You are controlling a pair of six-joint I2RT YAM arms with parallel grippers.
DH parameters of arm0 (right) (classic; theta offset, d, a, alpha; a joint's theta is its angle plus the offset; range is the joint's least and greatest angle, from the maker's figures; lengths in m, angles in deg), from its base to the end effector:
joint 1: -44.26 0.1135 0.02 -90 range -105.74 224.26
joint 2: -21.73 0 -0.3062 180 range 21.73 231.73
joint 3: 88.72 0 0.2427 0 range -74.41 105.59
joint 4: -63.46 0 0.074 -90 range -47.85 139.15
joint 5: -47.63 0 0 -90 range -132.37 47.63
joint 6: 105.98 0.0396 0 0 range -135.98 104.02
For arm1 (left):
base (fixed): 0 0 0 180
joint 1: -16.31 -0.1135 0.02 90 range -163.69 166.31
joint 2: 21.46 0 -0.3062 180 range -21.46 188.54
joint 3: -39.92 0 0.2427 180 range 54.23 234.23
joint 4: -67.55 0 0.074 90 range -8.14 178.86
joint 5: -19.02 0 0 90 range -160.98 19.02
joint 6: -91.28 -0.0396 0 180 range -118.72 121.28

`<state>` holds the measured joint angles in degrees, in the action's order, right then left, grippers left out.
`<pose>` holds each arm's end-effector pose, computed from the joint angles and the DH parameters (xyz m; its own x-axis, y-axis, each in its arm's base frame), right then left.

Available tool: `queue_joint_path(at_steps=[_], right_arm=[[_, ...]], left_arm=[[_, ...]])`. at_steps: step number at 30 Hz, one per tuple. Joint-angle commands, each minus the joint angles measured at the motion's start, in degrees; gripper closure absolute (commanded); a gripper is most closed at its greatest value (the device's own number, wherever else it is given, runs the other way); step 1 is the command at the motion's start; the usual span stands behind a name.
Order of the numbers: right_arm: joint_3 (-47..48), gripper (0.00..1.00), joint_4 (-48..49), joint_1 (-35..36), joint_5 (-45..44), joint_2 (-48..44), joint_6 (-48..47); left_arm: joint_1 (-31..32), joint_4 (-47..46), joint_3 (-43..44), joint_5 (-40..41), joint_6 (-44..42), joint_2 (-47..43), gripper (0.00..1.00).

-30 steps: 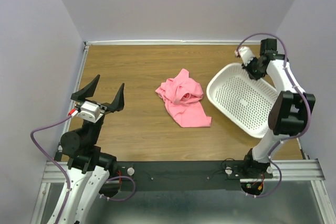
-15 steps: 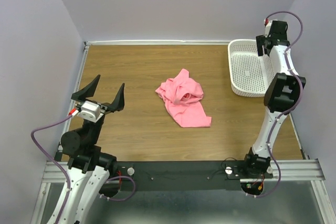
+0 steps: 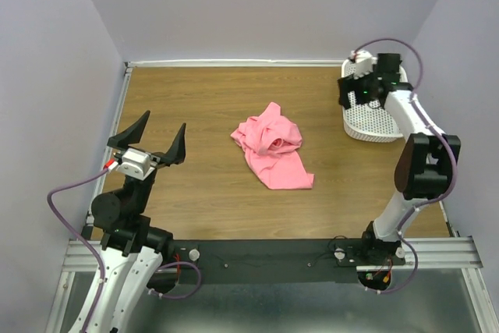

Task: Fold and stack the t-shirts
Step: Flatten the tshirt out

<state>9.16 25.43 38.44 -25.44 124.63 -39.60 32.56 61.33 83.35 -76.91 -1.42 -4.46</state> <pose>0.4109 -0.0303 0.3144 -0.5763 -0.3266 -0.7492 -0.3772 0.9195 -0.1107 0.0372 -0.0151 0.3722 0.5344 -0.1070 -0.8384 0.3370 0.9366 0.0953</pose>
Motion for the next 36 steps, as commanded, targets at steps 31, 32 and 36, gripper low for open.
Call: queue_joint_path(at_steps=[31,32,36], right_arm=[[-2.44,0.00,4.49,10.66,-15.51,0.68,8.79],[-3.67,0.00,2.39,10.75,1.36,-1.62,1.72],[-17.27,0.00,-0.98,12.33,30.84,-16.11,-13.97]], left_arm=[[0.10,-0.91,0.14,-7.49,4.00,5.40,0.09],[0.36,-0.30,1.54,-9.95,4.89,9.86,0.12],[4.91,3.91,7.16,-23.85,5.87,25.69,0.29]])
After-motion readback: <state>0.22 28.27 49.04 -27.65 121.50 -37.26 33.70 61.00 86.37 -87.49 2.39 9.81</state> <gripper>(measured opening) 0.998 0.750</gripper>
